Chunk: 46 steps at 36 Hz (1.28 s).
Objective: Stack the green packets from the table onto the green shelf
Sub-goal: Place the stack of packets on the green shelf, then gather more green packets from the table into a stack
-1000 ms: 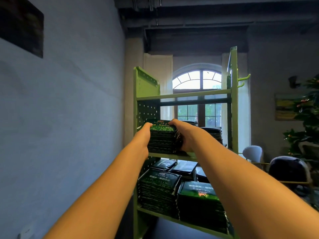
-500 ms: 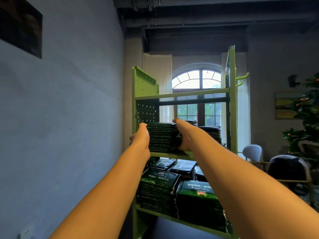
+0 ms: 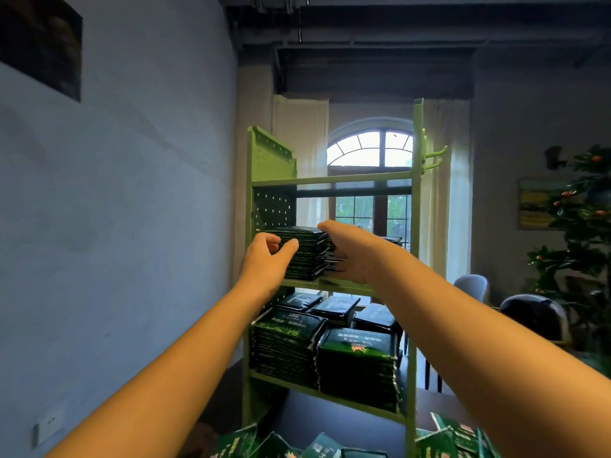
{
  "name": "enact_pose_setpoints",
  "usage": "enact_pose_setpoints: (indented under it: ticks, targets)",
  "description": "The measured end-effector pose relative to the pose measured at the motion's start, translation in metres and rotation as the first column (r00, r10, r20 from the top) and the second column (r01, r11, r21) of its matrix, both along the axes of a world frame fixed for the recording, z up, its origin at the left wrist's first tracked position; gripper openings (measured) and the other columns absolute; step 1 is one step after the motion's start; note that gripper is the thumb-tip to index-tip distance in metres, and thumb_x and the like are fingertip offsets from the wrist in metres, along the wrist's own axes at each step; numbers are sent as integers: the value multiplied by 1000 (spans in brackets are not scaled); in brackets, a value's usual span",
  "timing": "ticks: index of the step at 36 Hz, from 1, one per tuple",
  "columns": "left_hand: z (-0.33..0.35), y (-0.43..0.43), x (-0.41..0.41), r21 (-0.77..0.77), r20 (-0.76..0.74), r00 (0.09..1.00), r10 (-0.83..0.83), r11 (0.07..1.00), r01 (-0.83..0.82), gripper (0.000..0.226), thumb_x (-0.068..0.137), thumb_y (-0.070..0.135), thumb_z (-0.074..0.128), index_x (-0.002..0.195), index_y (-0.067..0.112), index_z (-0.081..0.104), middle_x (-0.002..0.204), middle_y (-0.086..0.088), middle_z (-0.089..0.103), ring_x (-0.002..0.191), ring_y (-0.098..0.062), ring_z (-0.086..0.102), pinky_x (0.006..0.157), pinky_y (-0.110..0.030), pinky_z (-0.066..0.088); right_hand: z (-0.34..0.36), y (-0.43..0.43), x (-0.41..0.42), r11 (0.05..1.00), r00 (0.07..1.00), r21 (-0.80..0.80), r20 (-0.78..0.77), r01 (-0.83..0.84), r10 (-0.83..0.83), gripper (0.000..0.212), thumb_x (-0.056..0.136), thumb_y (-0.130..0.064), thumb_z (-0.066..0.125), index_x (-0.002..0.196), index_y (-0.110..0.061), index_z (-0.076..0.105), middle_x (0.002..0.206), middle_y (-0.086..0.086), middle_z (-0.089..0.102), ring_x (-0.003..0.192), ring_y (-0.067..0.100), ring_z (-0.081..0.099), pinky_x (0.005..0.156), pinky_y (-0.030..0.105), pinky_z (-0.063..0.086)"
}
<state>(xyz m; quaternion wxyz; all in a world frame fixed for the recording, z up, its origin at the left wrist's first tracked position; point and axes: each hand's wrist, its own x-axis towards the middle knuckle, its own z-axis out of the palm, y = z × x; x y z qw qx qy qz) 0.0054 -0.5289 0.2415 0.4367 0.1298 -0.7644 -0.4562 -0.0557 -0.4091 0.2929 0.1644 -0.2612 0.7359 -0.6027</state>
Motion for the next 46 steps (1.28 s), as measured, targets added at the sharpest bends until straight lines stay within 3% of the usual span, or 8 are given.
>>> enact_pose_setpoints:
  ticks: [4, 7, 15, 23, 28, 37, 41, 46]
  targets:
    - [-7, 16, 19, -32, -14, 997, -71, 997, 71, 25, 96, 31, 56, 115, 15, 52, 109, -6, 61, 101, -24, 63, 87, -36, 50, -8, 37, 23, 993, 989, 63, -100, -103, 109, 39, 102, -34, 39, 133, -11, 45, 126, 14, 53, 118, 26, 52, 99, 35, 42]
    - [-14, 29, 30, -53, -4, 989, -150, 987, 149, 16, 98, 27, 54, 107, 13, 56, 102, -10, 67, 87, -19, 66, 68, -23, 47, -15, 59, 31, 985, 977, 136, -165, -110, 132, 51, 101, -38, 39, 144, -11, 34, 144, 15, 41, 129, 31, 44, 103, 37, 37]
    - [-45, 80, 39, -137, 80, 922, -379, 912, 387, 9, 97, 16, 53, 93, 16, 61, 88, -8, 71, 76, -17, 70, 64, -17, 50, -56, 142, 43, 962, 947, 235, -253, -136, 195, 26, 97, -27, 51, 112, -10, 63, 103, 10, 71, 92, 21, 69, 95, 39, 50]
    - [-73, 145, 30, -239, 292, 816, -499, 788, 568, 9, 97, 15, 53, 91, 19, 59, 86, -3, 69, 68, -7, 66, 59, -9, 44, -100, 229, 39, 907, 945, 418, -274, -49, 177, 21, 96, -28, 52, 108, -16, 65, 98, 5, 73, 87, 17, 70, 85, 33, 54]
    - [-90, 188, 20, -245, 455, 719, -525, 703, 668, 4, 97, 25, 55, 95, 25, 59, 89, 2, 69, 78, -12, 69, 81, -36, 55, -122, 277, 29, 871, 959, 491, -261, 35, 109, 23, 97, -25, 51, 114, -15, 62, 93, -1, 72, 88, 19, 70, 75, 24, 52]
    - [-134, 251, -9, -318, 663, 624, -413, 600, 734, 22, 97, 38, 53, 110, 22, 59, 101, 6, 63, 95, -15, 63, 87, -31, 53, -165, 358, -4, 823, 949, 524, -309, 222, -59, 21, 100, -30, 45, 106, -17, 61, 98, 6, 68, 93, 26, 69, 80, 35, 52]
    - [-156, 274, -33, -315, 719, 588, -372, 580, 752, 28, 98, 36, 52, 118, 16, 58, 112, 2, 62, 97, -12, 59, 80, -20, 46, -191, 396, -25, 773, 923, 545, -359, 326, -137, 29, 100, -24, 45, 110, -4, 63, 104, 15, 67, 87, 23, 65, 70, 21, 51]
    - [-186, 285, -71, -407, 788, 596, -152, 598, 690, 37, 98, 38, 50, 124, 12, 54, 128, -8, 58, 113, -24, 55, 97, -36, 46, -223, 433, -48, 590, 888, 686, -441, 426, -128, 34, 101, -28, 43, 127, -10, 55, 128, 8, 57, 118, 23, 54, 94, 29, 40]
